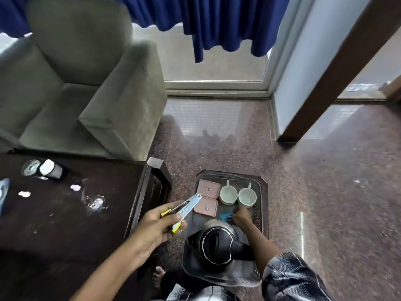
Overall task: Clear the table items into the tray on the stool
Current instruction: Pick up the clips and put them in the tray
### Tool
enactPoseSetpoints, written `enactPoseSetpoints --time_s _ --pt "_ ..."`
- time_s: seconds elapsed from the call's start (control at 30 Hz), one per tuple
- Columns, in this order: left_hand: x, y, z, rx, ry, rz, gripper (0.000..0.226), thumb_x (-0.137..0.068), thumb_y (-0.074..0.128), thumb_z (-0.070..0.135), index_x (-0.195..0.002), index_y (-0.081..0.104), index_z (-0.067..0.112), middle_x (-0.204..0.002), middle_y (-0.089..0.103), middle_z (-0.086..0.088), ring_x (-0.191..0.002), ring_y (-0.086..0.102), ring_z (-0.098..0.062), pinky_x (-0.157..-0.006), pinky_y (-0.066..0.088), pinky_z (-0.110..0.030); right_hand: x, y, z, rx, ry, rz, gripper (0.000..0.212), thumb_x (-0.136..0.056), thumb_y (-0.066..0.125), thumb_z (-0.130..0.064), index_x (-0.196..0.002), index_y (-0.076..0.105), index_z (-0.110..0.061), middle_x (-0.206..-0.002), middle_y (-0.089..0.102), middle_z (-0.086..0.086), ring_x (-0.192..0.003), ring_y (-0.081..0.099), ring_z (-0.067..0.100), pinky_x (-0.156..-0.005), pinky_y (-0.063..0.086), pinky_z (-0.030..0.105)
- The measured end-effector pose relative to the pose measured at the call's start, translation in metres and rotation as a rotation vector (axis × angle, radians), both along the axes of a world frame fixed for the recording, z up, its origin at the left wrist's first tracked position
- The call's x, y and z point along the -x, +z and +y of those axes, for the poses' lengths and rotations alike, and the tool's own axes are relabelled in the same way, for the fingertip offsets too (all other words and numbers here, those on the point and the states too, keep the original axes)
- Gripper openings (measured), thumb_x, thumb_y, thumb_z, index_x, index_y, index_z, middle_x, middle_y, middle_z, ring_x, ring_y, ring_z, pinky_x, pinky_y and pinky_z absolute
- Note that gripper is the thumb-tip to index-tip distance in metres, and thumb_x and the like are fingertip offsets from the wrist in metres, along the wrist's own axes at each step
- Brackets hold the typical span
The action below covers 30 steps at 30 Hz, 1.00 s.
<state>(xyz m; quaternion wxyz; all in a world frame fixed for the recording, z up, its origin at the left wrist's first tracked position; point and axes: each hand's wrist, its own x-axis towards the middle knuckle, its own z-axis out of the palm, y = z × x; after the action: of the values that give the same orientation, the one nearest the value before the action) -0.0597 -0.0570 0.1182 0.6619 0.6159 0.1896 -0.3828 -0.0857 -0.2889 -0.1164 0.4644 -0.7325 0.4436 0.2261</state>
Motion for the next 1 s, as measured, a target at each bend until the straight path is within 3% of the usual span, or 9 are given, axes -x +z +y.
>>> enactPoseSetpoints --time_s 0.13,0.23,0.3,0.4,0.47,0.53,0.73,0.87,1.0 --pt "0.002 0.001 -0.004 -0.025 0.012 -0.005 0.03 -0.082 0.061 0.0 -0.107 0.065 0.016 -0.09 0.071 -0.011 -0.069 0.07 -0.013 -0.059 0.057 -0.021 0.0 -0.007 0.002 0.024 0.076 0.035 0.01 -0.077 0.056 -0.001 -0.084 0.056 -0.007 -0.113 0.063 0.024 -0.104 0.06 0.034 -0.082 0.05 0.037" --pt "0.003 0.001 -0.006 -0.04 0.013 -0.008 0.029 -0.083 0.061 0.0 -0.106 0.065 0.017 -0.091 0.071 -0.008 -0.069 0.07 -0.012 -0.059 0.057 -0.02 0.002 -0.011 0.001 0.042 0.159 0.058 0.014 -0.078 0.054 -0.002 -0.07 0.051 -0.014 -0.112 0.064 0.023 -0.104 0.062 0.034 -0.081 0.051 0.037" --pt "0.003 0.0 -0.008 -0.048 0.017 -0.005 0.03 -0.082 0.063 0.001 -0.106 0.065 0.017 -0.09 0.072 -0.005 -0.071 0.07 -0.013 -0.06 0.057 -0.02 0.004 -0.01 -0.001 0.033 0.207 0.08 0.014 -0.079 0.051 -0.001 -0.075 0.059 -0.011 -0.11 0.066 0.022 -0.103 0.063 0.032 -0.08 0.051 0.035" --pt "0.002 -0.003 -0.009 -0.069 0.005 -0.005 0.03 -0.081 0.064 0.002 -0.107 0.065 0.018 -0.091 0.072 -0.005 -0.074 0.07 -0.014 -0.062 0.057 -0.021 0.004 -0.009 -0.005 0.012 0.193 0.086 0.021 -0.079 0.048 -0.001 -0.086 0.068 -0.001 -0.096 0.068 0.022 -0.077 0.064 0.028 -0.06 0.05 0.033" --pt "0.001 -0.005 -0.01 -0.082 -0.014 -0.012 0.031 -0.082 0.064 0.003 -0.11 0.064 0.017 -0.097 0.07 -0.007 -0.074 0.07 -0.013 -0.061 0.057 -0.021 0.003 -0.001 -0.011 -0.016 0.111 0.054 0.019 -0.077 0.048 -0.001 -0.081 0.066 -0.004 -0.08 0.063 0.018 -0.056 0.054 0.022 -0.048 0.041 0.027" --pt "0.001 -0.008 -0.014 -0.097 -0.036 -0.018 0.03 -0.083 0.063 0.003 -0.11 0.064 0.016 -0.1 0.068 -0.008 -0.071 0.069 -0.012 -0.061 0.056 -0.02 0.0 0.026 -0.012 -0.129 -0.043 -0.052 0.017 -0.078 0.049 0.002 -0.07 0.062 -0.007 -0.068 0.056 0.012 -0.049 0.048 0.016 -0.048 0.037 0.022" --pt "0.0 -0.017 -0.035 -0.121 -0.058 -0.028 0.024 -0.085 0.061 0.003 -0.108 0.06 0.011 -0.088 0.069 -0.005 -0.058 0.067 -0.006 -0.052 0.051 -0.016 0.012 0.142 0.0 -0.792 -0.36 -0.385 0.014 -0.09 0.046 0.002 -0.088 0.06 0.001 -0.07 0.067 0.016 -0.056 0.065 0.02 -0.053 0.055 0.026" --pt "-0.001 -0.022 -0.054 -0.062 0.083 0.022 0.022 -0.082 0.064 0.001 -0.102 0.058 0.009 -0.084 0.069 -0.013 -0.056 0.069 -0.012 -0.051 0.056 -0.02 0.025 0.176 0.02 -0.814 -0.434 -0.406 0.013 -0.09 0.048 0.003 -0.079 0.052 -0.002 -0.068 0.067 0.019 -0.056 0.067 0.024 -0.052 0.057 0.028" --pt "-0.001 -0.029 -0.077 -0.075 0.196 0.04 0.022 -0.078 0.069 0.001 -0.086 0.052 0.012 -0.075 0.067 -0.011 -0.058 0.065 -0.017 -0.054 0.056 -0.025 0.031 0.191 0.041 -0.63 -0.321 -0.479 0.003 -0.086 0.059 -0.004 -0.083 0.059 -0.005 -0.08 0.065 0.014 -0.067 0.064 0.016 -0.054 0.052 0.022"
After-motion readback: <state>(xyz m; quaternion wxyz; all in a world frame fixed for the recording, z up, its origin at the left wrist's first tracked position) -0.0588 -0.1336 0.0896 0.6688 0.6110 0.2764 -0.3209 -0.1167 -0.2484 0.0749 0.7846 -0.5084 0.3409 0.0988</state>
